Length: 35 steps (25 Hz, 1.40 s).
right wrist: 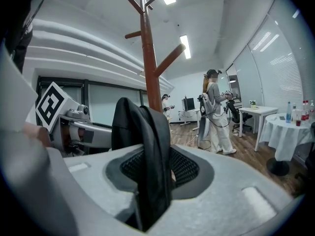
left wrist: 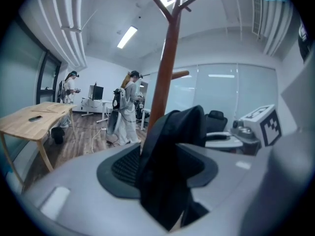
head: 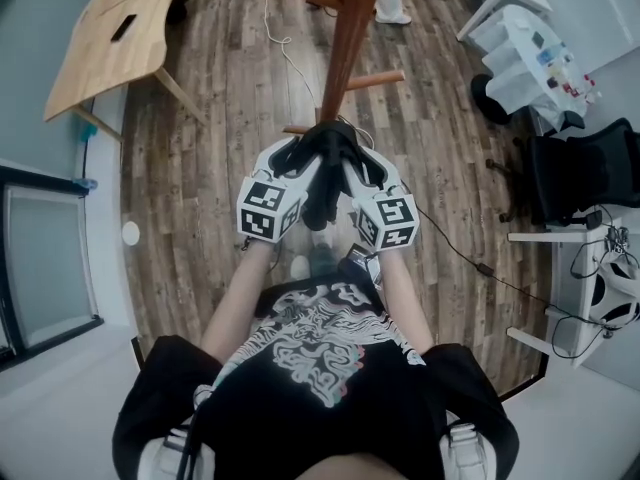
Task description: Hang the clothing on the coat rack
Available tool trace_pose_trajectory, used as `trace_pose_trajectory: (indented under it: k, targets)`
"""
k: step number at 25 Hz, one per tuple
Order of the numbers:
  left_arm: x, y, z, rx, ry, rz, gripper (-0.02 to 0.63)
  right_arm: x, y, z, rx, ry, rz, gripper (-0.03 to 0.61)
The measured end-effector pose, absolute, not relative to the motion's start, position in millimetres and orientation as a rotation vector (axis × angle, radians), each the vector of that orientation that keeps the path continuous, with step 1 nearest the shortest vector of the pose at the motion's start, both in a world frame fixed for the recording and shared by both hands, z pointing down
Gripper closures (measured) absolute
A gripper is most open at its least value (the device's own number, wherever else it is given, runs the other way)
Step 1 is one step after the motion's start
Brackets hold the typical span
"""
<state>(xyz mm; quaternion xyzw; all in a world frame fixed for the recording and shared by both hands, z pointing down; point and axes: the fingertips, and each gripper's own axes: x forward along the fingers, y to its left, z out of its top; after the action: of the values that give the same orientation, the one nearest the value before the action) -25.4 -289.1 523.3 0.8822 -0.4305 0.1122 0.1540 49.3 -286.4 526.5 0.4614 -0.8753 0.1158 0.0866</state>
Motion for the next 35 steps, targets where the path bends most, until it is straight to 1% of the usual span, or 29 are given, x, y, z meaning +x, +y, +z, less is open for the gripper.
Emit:
trace_pose_trajectory:
  k: [11,16,17,18,20,26,32,35]
  targets:
    - [-36.7,-257.4,496.9,2.61,-1.274,0.274,0.433,50.1,-249.3,501.7,1.429,-2.629,0.314,0.463]
    - [-35.3,-234.2,492.6,2.671,-1.271,0.364,0.433,51.9,-231.7,490.0,1.436,-2.64,0.277,0.466]
    - [-35.2,-230.8,490.8,2.682,-1.27,0.367,0.434,53.2,-228.9,488.1,1.442,-2.634,0.257,0.494]
    - [-36.0,-227.6,489.0,2.695,-1.268,0.363,0.464,54.5,-226.1,486.0,1.453,-2.624,0.23,0.575]
    - [-39.7,-219.8,487.2,2.722,-1.251,0.344,0.624,54.8,-219.6,482.8,1.47,-2.609,0.188,0.578]
    - [-47.1,-201.2,493.6,2.725,-1.228,0.355,0.624,58.3,-197.2,474.5,1.553,-2.586,0.186,0.58]
    - [-49.0,-191.5,475.7,2.688,-1.259,0.212,0.624,60.6,-178.4,464.8,1.581,-2.598,0.166,0.58]
    - [-57.6,-193.2,466.0,2.697,-1.313,0.204,0.624,61.8,-175.9,455.1,1.623,-2.591,0.135,0.58]
